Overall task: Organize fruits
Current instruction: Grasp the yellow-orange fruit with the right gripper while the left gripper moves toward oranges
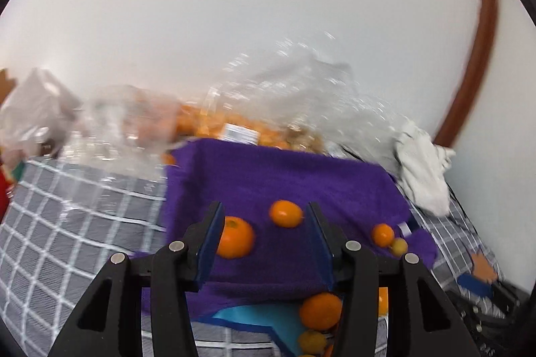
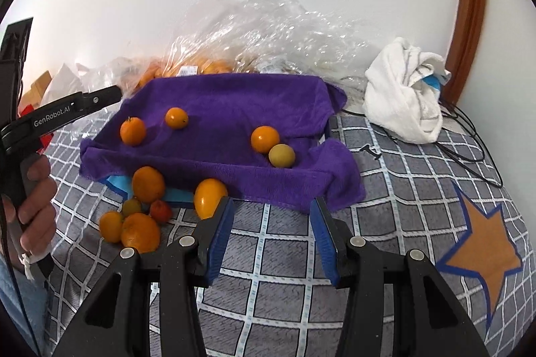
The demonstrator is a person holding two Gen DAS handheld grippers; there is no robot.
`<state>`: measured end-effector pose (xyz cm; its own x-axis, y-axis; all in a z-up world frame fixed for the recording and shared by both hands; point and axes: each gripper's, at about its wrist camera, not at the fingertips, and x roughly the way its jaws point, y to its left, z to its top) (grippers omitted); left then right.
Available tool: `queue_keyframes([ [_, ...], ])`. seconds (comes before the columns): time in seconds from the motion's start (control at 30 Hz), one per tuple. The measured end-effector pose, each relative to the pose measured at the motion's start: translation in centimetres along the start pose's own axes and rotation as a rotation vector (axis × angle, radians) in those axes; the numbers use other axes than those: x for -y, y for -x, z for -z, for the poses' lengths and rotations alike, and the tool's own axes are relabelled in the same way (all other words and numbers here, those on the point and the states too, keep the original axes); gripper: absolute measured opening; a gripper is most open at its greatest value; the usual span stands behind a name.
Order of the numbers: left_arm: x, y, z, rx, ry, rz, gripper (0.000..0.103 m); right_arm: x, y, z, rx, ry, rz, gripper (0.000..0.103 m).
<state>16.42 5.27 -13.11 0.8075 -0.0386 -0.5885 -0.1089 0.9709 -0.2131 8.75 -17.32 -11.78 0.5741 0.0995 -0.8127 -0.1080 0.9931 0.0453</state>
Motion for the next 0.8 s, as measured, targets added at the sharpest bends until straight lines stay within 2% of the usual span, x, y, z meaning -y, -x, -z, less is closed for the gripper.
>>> queue_keyframes([
  [0.1, -0.9, 1.7, -0.8, -0.014, 0.004, -0.005, 0.047, 0.3, 0.1, -0.2, -0.032, -0.034, -0.052, 0.047],
  [0.23, -2.6, 4.0, -0.1, -0.031, -0.004, -0.002, 0.047, -0.3, -0.6, 0.0, -0.057, -0.022, -0.076, 0.047],
  [0.4, -5.1, 5.5, 3.5, -0.088, -0.052, -0.089, 0.047, -2.1, -2.6, 0.4, -0.092, 0.013, -0.115, 0.047],
  [0.43, -5.5, 5.5, 4.0, -0.101, -0.048, -0.091, 0.047, -2.5, -3.1, 0.4, -0.099, 0.023, -0.117, 0.043],
  [0.5, -6.7, 5.0, 5.4, -0.129, -0.023, -0.079, 0.047, -3.4, -4.1, 0.3, -0.118, 0.044, -0.126, 0.038],
  [0.6, -8.3, 4.1, 6.9, -0.16, 0.032, -0.063, 0.047, -4.5, -5.7, 0.2, -0.144, 0.068, -0.123, 0.038],
  [0.8, -9.9, 3.7, 7.5, -0.166, 0.104, -0.017, 0.047, -5.2, -7.8, -0.4, -0.167, 0.073, -0.094, 0.038],
])
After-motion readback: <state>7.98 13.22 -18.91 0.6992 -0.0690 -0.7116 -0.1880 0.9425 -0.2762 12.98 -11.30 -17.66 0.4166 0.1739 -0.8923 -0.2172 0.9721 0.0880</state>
